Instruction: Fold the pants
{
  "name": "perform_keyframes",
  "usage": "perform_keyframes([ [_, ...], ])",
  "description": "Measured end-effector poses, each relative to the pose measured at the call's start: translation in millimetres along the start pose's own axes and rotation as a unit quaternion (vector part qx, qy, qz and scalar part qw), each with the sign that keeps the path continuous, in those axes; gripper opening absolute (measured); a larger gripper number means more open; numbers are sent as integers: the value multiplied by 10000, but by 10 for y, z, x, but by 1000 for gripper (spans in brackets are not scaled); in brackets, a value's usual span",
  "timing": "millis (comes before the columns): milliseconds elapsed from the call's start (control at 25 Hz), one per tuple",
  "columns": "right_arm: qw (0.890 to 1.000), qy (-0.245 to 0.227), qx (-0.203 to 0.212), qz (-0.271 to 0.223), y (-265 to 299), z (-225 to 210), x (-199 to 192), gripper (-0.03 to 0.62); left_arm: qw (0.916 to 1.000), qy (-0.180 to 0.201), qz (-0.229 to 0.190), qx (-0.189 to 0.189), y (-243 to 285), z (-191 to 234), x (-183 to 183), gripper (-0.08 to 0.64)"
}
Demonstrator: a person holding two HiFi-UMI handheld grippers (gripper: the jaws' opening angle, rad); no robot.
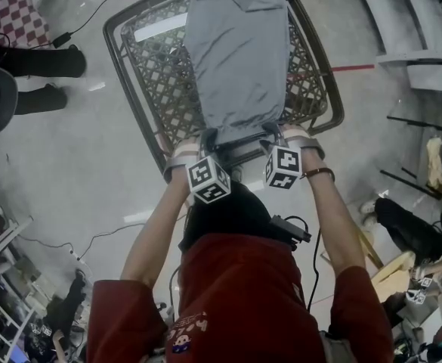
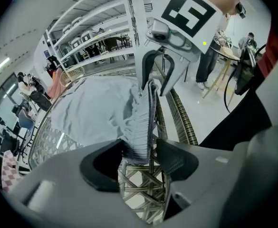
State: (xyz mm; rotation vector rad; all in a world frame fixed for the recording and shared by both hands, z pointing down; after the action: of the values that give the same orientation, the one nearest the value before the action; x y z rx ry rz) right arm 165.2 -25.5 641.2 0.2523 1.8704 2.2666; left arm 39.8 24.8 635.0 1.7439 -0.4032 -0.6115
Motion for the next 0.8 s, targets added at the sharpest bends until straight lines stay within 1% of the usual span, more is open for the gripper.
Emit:
perform_keyframes([
  [80,10000,31,32,-26,5,-23,5,128,10000,21,-10,-47,13,27,-1,225],
  [120,10000,50,20,-43,3,-31,4,109,10000,26,-5,-47,21,37,-8,211],
  [160,9999,80,-2,-64,-1,-36,1,91,10000,27,5,-34,28,43,-18,174],
  [240,9998,166,-51,-99,-7,-42,0,68,10000,36,11,-11,37,45,-33,151],
  [520,9988,451,-132,-162,-87,-23,-5,60,9999,46,-56,139,-73,49,-19,137],
  [800,9980,523,-249,-234,-274,161,-25,60,9995,62,-82,294,-278,-112,-36,137],
])
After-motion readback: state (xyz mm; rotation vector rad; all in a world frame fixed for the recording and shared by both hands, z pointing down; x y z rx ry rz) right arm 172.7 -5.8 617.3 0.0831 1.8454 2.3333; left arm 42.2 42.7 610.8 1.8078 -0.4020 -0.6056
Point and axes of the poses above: the fingertips, and each gripper's own axes: y forward along the fingers, z to its left, x out of its top, the point moved 6 cm from there along -y, backward along the fingers, and after that the axes turned 15 degrees about z, right-handed, at the moved point
